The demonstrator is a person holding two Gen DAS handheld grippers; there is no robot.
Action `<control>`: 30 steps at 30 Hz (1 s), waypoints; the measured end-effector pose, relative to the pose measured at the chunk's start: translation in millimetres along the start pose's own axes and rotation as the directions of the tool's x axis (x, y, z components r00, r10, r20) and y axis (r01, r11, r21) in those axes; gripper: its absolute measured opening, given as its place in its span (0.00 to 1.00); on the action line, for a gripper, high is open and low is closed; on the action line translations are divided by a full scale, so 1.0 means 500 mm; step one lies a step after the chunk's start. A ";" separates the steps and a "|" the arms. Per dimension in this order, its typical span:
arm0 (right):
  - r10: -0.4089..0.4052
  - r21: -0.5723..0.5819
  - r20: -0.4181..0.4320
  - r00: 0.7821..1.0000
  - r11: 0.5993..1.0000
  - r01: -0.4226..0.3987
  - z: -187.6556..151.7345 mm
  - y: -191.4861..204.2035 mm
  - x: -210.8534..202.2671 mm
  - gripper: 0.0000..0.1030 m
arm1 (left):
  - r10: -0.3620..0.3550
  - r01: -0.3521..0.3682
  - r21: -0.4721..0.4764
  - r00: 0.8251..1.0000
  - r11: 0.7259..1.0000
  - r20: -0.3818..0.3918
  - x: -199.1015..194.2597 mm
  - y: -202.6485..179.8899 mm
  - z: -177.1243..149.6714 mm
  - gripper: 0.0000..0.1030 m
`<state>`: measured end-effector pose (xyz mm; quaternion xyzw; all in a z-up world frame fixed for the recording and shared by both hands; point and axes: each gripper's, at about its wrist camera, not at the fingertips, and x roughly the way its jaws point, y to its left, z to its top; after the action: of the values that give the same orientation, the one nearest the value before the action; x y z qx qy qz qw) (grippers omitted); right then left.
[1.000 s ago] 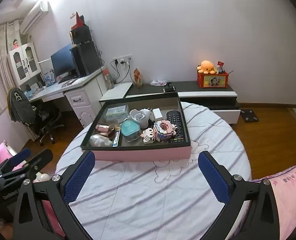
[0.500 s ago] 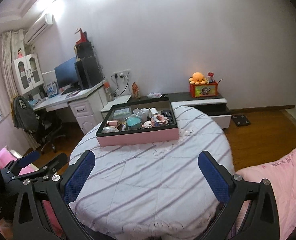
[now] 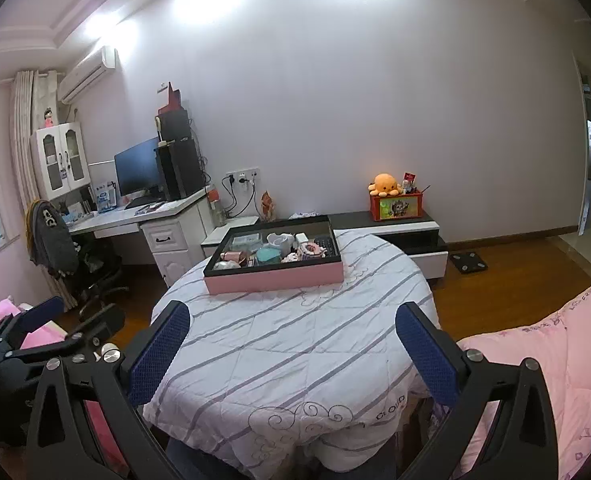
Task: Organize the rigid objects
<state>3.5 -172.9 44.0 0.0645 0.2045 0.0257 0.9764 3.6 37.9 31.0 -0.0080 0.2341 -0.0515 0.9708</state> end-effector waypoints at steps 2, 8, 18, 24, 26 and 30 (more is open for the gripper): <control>-0.003 -0.005 0.000 1.000 1.000 0.003 -0.003 0.002 -0.002 1.00 | -0.004 0.004 -0.010 1.000 1.000 0.003 -0.004 0.002 0.002 1.00; -0.004 -0.009 -0.004 1.000 1.000 0.004 -0.005 0.006 -0.004 1.00 | -0.002 0.002 -0.021 1.000 1.000 0.025 -0.013 0.012 0.000 1.00; 0.003 -0.021 -0.016 1.000 1.000 -0.003 -0.007 0.010 0.002 1.00 | 0.029 -0.029 0.001 0.999 1.000 0.036 -0.014 0.007 -0.007 1.00; 0.002 -0.020 -0.017 1.000 1.000 -0.002 -0.007 0.010 0.002 1.00 | 0.033 -0.033 -0.008 0.999 0.999 0.037 -0.011 0.008 -0.010 1.00; 0.002 -0.021 -0.017 1.000 1.000 -0.002 -0.007 0.010 0.002 1.00 | 0.036 -0.035 -0.010 0.999 0.999 0.025 -0.007 0.008 -0.012 1.00; 0.004 -0.024 -0.022 1.000 1.000 -0.004 -0.009 0.014 0.006 1.00 | 0.039 -0.039 -0.008 0.999 0.999 0.016 -0.003 0.007 -0.015 1.00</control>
<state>4.3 -165.0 39.6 0.0527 0.2150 0.0308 0.9747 -1.0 41.5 24.7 -0.0076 0.2268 -0.0317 0.9734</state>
